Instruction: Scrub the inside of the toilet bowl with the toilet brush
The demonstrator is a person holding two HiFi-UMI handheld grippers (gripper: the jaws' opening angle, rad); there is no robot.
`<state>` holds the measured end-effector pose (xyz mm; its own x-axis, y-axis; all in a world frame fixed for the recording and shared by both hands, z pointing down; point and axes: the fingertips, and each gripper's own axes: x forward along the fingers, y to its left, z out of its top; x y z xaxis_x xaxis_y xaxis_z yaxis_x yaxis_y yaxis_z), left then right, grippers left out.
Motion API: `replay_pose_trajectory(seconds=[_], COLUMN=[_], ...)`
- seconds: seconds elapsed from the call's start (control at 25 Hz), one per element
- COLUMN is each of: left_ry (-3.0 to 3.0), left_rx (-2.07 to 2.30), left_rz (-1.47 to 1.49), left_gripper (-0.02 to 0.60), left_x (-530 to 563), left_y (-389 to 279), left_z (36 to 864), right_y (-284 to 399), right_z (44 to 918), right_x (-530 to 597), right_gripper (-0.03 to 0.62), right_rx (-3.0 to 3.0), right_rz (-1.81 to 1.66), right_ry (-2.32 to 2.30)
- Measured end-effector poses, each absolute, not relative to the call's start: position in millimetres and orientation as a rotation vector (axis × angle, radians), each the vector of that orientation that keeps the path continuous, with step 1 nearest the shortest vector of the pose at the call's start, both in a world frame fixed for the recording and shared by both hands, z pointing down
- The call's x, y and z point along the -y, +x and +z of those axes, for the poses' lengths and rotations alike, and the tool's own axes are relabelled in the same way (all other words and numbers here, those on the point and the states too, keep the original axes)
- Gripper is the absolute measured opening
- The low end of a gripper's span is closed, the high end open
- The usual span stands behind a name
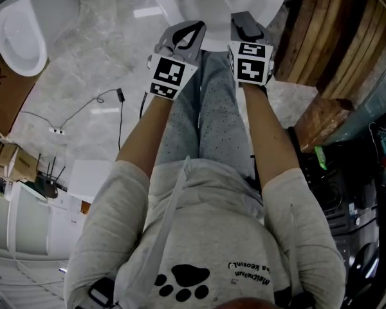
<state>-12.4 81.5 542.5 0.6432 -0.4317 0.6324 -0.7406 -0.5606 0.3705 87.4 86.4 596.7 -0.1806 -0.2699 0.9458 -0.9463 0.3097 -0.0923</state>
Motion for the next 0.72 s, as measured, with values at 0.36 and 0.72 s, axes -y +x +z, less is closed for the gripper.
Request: replay_pose_trajectory(seconds=[0.36,0.72], left_ry=[2.199,2.182], left_rx=[0.944,0.945], left_rz=[0.626,0.628], left_gripper=[-0.002,-0.002], left_x=[-75,-67], left_y=[-22,-22], left_z=[546,551], right_y=[70,65], right_z=[596,600], right_x=[-65,-40], right_gripper=[0.150,0.150], right_rx=[1.689,1.699], right_rz=[0.892,0.880], right_ry=[1.070,1.067])
